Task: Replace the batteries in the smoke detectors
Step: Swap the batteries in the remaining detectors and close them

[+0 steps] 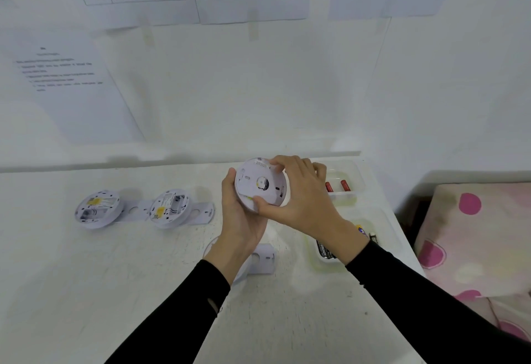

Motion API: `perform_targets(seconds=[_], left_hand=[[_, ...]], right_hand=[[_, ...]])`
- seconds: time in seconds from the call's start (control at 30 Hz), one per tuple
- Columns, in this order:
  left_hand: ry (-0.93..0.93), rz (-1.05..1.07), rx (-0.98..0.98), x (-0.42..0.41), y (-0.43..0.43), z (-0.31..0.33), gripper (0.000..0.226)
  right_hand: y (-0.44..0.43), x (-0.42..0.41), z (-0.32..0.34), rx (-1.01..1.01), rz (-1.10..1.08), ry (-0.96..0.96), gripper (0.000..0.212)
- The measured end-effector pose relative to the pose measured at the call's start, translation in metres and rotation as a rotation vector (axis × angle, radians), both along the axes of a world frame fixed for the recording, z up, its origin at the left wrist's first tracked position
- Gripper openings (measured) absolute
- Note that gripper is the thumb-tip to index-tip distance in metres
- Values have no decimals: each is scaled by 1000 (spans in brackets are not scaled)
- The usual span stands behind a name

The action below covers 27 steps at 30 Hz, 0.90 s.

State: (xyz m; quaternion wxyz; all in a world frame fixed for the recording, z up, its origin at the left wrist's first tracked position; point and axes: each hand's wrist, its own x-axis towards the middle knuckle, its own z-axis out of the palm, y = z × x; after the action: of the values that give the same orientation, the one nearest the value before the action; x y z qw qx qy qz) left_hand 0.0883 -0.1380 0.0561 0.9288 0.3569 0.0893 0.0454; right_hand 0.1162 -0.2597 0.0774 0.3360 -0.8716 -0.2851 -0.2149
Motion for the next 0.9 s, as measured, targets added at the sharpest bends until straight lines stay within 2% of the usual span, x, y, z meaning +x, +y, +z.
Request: perform_targets(seconds=[0.33, 0.47, 0.6, 0.73, 0.83, 0.9], left_hand=[[17, 11, 93, -6, -8, 0, 59], [6, -13, 81, -8, -6, 1, 59], [3, -112, -68, -18, 17, 1, 65], [55, -169, -121, -37, 48, -8, 66], [85, -58, -29, -52, 81, -12, 78], [107, -26, 118, -63, 105, -18, 91]], right_hand=[[15, -10, -8, 94, -114, 43, 71], [16, -10, -8, 120, -60, 56, 69], [12, -9, -9, 163, 83, 201, 61], [10, -12, -16, 303, 235, 461, 34], [16, -23, -37, 324, 252, 502, 25], [25, -36, -59, 239, 223, 519, 31]])
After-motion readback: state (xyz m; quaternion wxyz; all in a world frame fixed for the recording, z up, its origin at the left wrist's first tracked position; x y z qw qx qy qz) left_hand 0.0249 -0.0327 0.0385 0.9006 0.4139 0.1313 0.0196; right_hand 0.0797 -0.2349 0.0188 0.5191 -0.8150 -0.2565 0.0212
